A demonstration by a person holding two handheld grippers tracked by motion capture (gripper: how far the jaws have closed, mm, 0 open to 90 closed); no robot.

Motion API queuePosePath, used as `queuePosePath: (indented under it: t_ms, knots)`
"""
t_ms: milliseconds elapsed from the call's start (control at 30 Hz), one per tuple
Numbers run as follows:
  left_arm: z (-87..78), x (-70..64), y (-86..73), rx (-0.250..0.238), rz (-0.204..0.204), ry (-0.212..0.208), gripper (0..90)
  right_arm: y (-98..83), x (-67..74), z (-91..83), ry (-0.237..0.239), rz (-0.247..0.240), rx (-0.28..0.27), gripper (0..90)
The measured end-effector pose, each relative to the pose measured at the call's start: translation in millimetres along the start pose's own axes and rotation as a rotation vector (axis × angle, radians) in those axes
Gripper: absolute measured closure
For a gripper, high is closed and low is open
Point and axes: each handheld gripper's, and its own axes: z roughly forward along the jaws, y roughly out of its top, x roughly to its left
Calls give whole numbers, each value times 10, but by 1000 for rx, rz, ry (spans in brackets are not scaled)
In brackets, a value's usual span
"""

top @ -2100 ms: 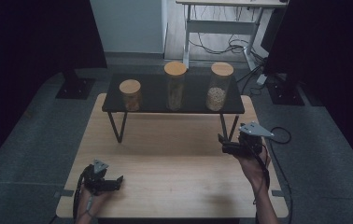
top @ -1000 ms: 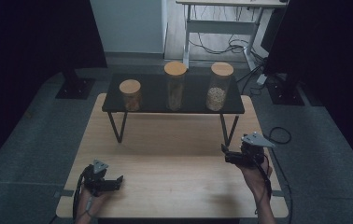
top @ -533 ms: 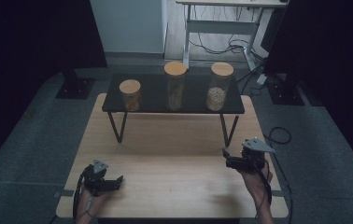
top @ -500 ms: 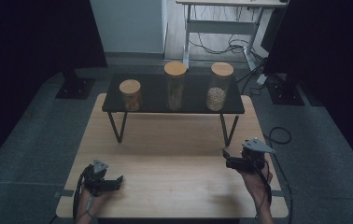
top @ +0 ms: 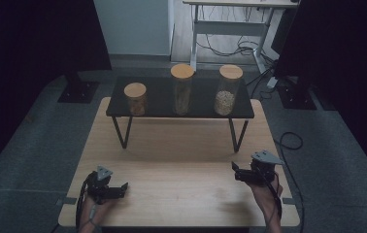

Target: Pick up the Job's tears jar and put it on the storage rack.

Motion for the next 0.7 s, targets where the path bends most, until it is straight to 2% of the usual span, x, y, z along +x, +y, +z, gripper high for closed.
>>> queuePosePath:
  t_ms: [700]
  knots:
    - [0,0,0,0,0,0,16,-308,22,94,-36,3,60,22]
